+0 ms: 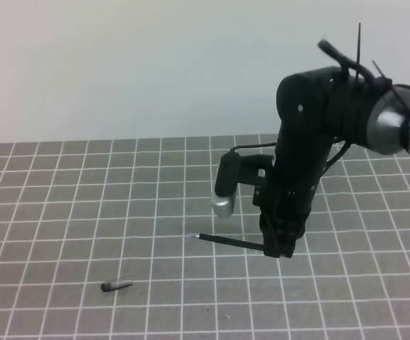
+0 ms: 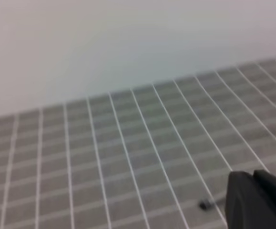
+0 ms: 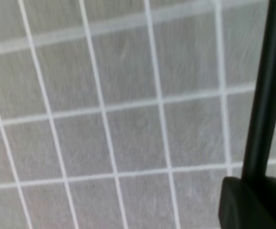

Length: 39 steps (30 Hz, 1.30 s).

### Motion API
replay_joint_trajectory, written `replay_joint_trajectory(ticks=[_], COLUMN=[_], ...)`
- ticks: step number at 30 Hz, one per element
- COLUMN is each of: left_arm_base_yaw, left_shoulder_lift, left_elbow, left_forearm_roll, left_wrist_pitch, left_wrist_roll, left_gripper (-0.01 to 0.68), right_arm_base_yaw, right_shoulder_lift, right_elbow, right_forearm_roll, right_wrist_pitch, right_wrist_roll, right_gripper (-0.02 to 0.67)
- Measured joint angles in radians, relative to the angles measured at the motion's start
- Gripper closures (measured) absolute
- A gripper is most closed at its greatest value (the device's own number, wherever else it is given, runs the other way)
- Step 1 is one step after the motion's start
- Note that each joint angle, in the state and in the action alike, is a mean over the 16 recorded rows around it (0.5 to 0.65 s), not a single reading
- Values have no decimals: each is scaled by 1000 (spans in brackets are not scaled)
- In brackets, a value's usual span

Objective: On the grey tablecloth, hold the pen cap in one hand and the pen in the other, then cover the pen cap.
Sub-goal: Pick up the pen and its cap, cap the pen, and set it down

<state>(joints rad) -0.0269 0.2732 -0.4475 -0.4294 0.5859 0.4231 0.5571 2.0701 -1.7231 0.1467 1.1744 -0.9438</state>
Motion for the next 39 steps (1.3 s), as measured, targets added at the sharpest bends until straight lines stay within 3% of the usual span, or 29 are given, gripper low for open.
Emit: replay_joint_trajectory(ticks=[10, 18, 32, 35, 39], left_arm_base_yaw=[0, -9, -183, -220, -249], left_shoulder_lift=[354, 695, 996, 1041, 1107], left_elbow=[-265, -481, -609, -609, -609], left_forearm_roll=[-2, -2, 145, 172, 192], left_wrist_pitch=[334, 486, 385, 352, 320], left_wrist_roll=[-3, 55, 323, 389, 472], left_gripper=[673, 672, 662, 628, 533], right_arm_base_yaw=[0, 0, 0, 0, 0], right_shoulder_lift=[-10, -12, -84, -115, -161], right_elbow=[-44, -44, 1, 35, 98], right_forearm_roll=[47, 47, 20, 11, 1], right_wrist_pitch=[30, 30, 30, 30, 30], right_wrist_roll=[61, 159, 246, 251, 259], right_gripper=[582, 582, 582, 582, 582])
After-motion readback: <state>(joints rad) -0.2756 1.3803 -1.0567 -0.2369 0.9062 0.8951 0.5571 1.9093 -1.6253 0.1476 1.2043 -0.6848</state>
